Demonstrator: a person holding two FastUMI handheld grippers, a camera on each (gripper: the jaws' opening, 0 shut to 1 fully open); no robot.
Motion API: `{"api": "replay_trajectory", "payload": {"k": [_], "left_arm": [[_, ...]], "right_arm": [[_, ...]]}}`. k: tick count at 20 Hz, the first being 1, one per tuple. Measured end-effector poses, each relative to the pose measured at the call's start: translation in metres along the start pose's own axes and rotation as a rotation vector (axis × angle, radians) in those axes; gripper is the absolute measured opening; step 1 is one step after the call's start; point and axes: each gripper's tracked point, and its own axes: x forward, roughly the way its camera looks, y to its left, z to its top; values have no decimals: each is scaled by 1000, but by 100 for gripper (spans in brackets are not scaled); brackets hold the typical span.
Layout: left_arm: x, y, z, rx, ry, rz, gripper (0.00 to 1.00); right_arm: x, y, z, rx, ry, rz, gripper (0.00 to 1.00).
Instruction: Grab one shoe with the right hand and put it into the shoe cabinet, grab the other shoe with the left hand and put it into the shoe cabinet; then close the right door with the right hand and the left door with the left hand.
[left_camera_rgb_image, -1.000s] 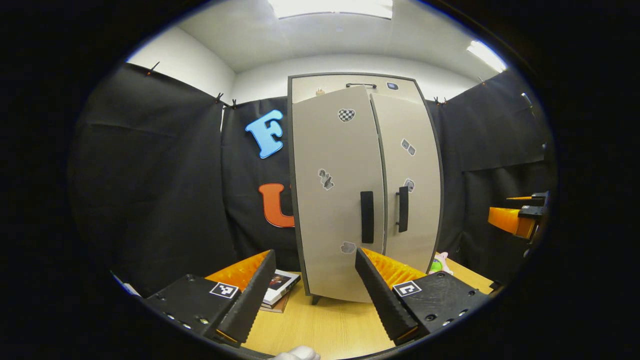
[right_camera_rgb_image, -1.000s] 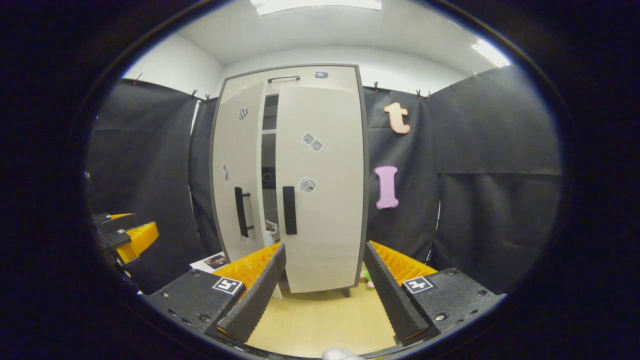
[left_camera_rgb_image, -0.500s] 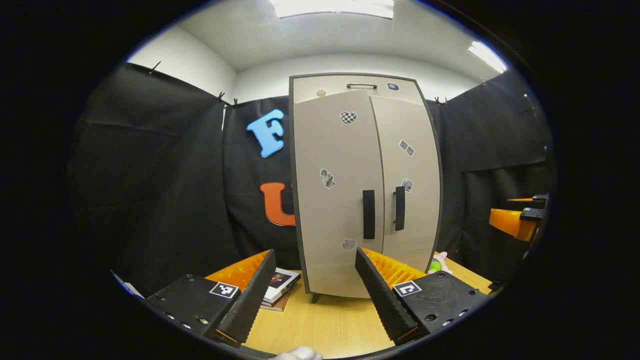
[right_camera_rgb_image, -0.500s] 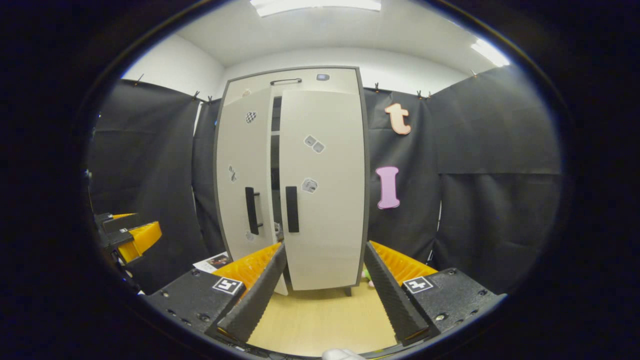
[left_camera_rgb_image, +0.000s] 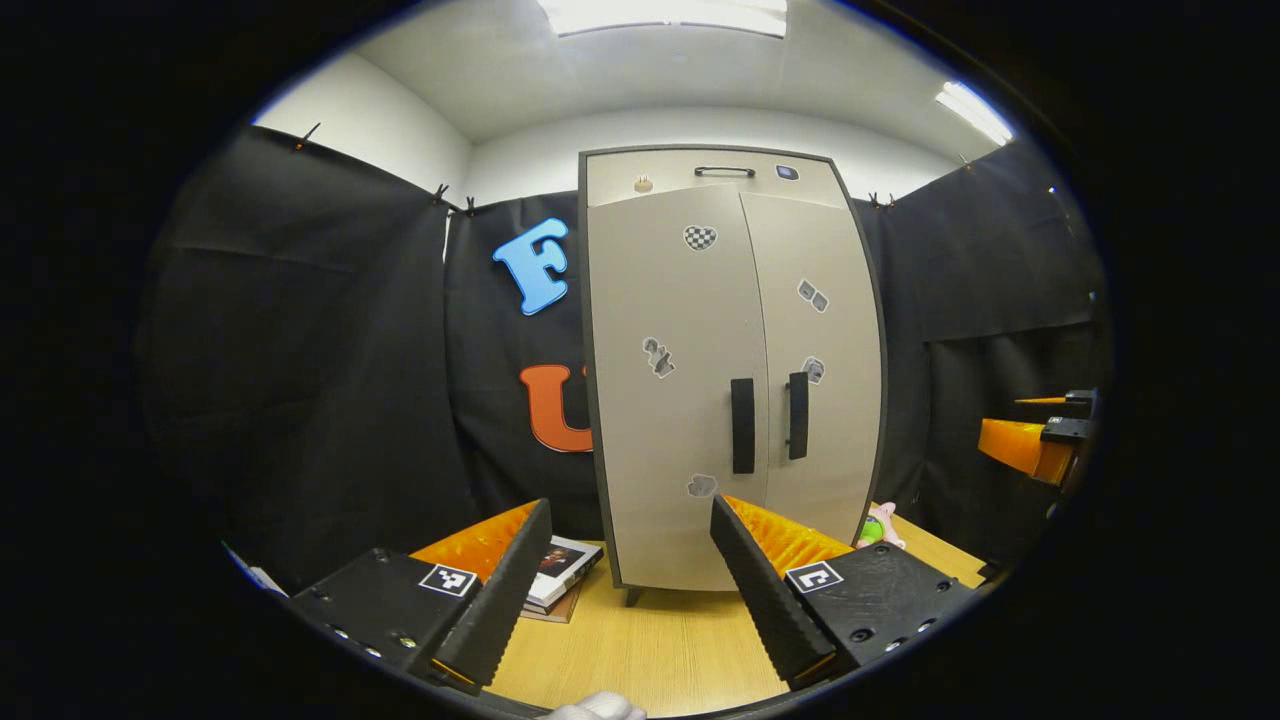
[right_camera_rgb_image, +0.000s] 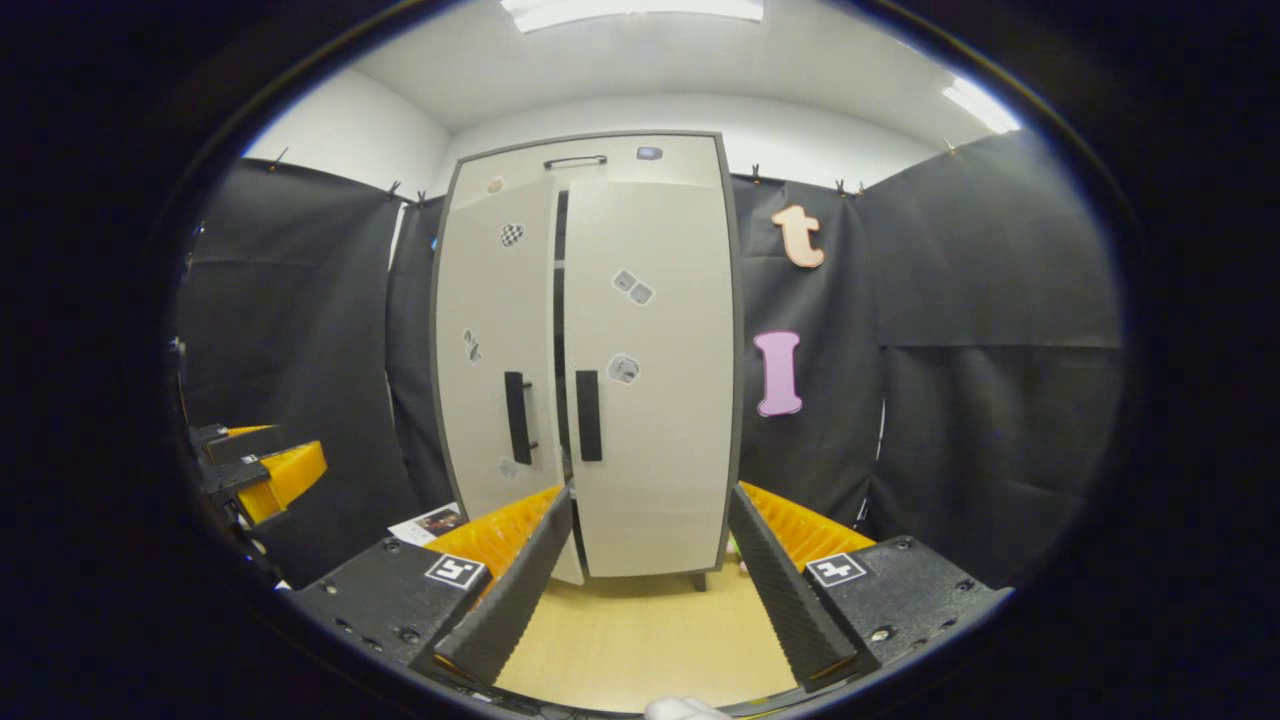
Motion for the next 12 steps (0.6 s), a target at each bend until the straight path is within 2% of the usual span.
{"api": "replay_trajectory", "payload": {"k": [9, 10, 12], "left_arm": [[2, 0, -2, 2, 6, 3, 96], [2, 1, -3, 0, 5, 3, 100], [3, 1, -2, 1, 5, 4, 96]], "right_arm": [[2, 6, -2, -4, -1, 12, 100], [2, 6, -2, -5, -1, 12, 100], [2, 7, -3, -5, -4, 11, 100]]}}
